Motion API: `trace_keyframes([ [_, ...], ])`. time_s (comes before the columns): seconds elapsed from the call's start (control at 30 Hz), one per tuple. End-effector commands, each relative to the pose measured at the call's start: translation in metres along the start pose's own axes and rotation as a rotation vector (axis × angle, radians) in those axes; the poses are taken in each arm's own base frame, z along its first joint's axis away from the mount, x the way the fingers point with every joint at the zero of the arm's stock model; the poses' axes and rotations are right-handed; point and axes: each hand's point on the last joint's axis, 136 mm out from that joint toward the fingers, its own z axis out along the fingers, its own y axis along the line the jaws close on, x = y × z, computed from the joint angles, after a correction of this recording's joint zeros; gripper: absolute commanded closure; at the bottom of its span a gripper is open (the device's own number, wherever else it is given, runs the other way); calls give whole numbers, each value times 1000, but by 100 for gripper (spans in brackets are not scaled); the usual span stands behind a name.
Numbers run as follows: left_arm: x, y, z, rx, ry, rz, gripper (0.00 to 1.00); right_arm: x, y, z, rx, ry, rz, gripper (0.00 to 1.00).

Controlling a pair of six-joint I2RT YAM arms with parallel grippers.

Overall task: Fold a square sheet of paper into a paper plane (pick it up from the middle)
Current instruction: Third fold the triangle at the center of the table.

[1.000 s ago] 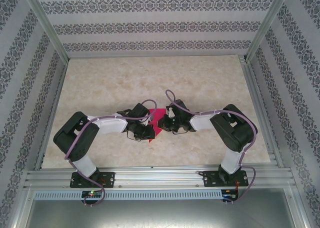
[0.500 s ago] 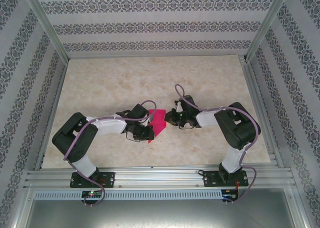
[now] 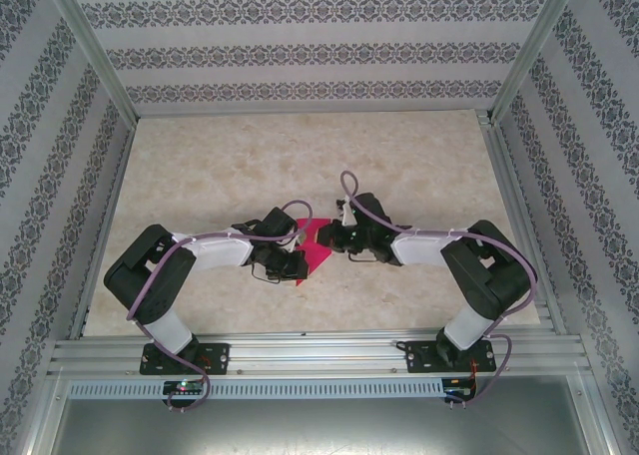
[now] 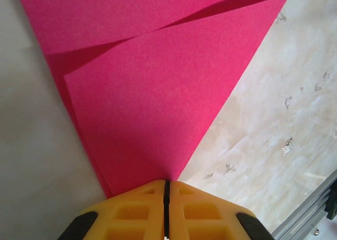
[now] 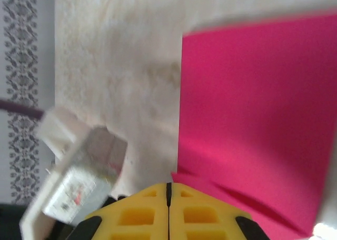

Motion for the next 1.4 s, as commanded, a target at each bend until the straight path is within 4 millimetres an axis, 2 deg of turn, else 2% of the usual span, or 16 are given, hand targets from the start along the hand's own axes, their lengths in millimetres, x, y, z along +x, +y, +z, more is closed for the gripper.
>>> trace_keyframes([
  [0.0, 38, 40, 7, -151, 122, -59, 89, 18, -10, 9, 13, 13, 28, 96],
  [0.17, 38, 41, 7, -156, 117, -56, 89, 32, -33, 18, 30, 19, 56, 97],
  [0.27, 39, 42, 7, -158, 120, -57, 90, 31, -57, 20, 64, 2, 89, 98],
  [0.43, 41, 46, 5, -181, 126, -54, 89, 11, -78, 8, 53, -57, 168, 97],
  [0.6, 42, 47, 5, -183, 125, -56, 89, -9, -85, -12, 167, -88, 142, 97],
  [0.73, 41, 46, 5, -181, 122, -56, 89, -19, -75, -23, 223, -88, 85, 96],
  [0.83, 39, 45, 4, -180, 114, -57, 89, -20, -55, -23, 161, -88, 57, 95],
  [1.0, 37, 43, 4, -172, 106, -59, 89, -4, -17, -15, 86, -64, -10, 95],
  [1.13, 37, 42, 4, -167, 104, -54, 89, 13, -2, 4, 37, -2, -6, 95],
  [1.23, 36, 41, 4, -163, 104, -50, 89, 20, -6, 16, 45, 24, 12, 96],
  [1.37, 34, 38, 2, -156, 95, -44, 88, 24, -35, 21, 146, 31, 34, 96],
])
